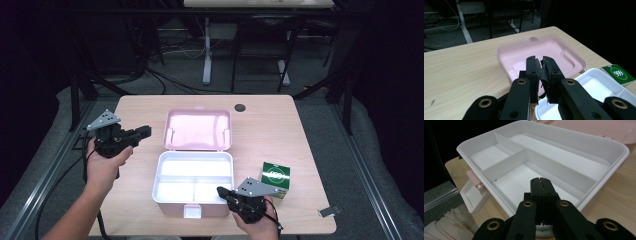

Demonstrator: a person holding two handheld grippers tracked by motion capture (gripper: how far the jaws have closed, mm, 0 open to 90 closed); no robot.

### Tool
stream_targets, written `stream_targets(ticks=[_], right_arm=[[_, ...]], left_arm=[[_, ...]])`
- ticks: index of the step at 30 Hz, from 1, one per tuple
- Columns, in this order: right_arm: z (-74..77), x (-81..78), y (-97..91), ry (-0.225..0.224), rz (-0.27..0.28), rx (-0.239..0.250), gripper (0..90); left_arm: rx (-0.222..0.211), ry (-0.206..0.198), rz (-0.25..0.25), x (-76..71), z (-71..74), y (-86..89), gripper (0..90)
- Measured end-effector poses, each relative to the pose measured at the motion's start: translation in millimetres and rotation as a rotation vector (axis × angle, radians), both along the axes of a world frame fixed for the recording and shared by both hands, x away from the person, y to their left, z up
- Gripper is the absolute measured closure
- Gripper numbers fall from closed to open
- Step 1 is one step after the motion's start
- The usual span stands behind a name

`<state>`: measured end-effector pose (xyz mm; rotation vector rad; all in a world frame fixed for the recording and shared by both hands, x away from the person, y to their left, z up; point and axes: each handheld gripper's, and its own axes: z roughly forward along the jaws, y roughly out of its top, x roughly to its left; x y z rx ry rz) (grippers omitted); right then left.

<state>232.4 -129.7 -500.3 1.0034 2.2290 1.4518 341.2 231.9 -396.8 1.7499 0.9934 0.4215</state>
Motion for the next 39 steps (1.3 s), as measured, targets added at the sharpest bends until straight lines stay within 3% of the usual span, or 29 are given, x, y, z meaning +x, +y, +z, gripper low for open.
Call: stream_targets(ticks=[10,15,19,22,23,24,28,33,35,36,37,39], right_arm=[[-0.4,-0.5,-0.5,-0.005,0.001,-0.002,90.0],[-0.3,-0.4,-0.6,-0.003,-0.003,-0.001,90.0],[-0.3,-0.2,-0.6,-0.002,0.000,0.002,90.0],[-0.3,-0.2,-0.6,-0.001,-0.002,0.002,90.0],[-0.3,-0.2,-0.6,0.000,-0.002,0.002,90.0],[-0.3,-0.2,-0.6,0.000,-0.002,0.002,90.0],[-0.3,0.0,-0.7,0.002,-0.001,0.005,90.0],[-0.2,0.0,-0.6,0.003,-0.002,0.004,90.0],[-0.1,0.1,-0.7,0.006,-0.001,0.007,90.0],[-0.1,0.1,-0.7,0.006,-0.001,0.007,90.0],[-0.1,0.2,-0.8,0.007,0.001,0.008,90.0],[-0.1,0.1,-0.7,0.008,0.000,0.008,90.0]], left_arm=[[0.002,0.011,0.005,0.4,-0.5,1.7,82.6],[0.039,0.029,0.002,1.7,-0.7,-0.5,82.2],[0.078,0.064,0.041,3.1,0.9,-0.3,82.0],[0.099,0.103,0.057,5.6,3.0,1.1,81.3],[0.126,0.134,0.059,7.3,4.6,1.8,80.8],[0.126,0.134,0.059,7.3,4.6,1.8,80.6],[0.208,0.200,0.078,10.7,7.7,1.0,80.0],[0.303,0.283,0.066,15.9,12.3,-2.1,78.7],[0.335,0.335,0.053,18.2,14.2,-4.7,77.4],[0.335,0.335,0.053,18.2,14.2,-4.7,77.0],[0.393,0.365,0.052,19.9,13.9,-6.8,76.3],[0.424,0.404,0.043,22.1,12.5,-7.2,75.0]])
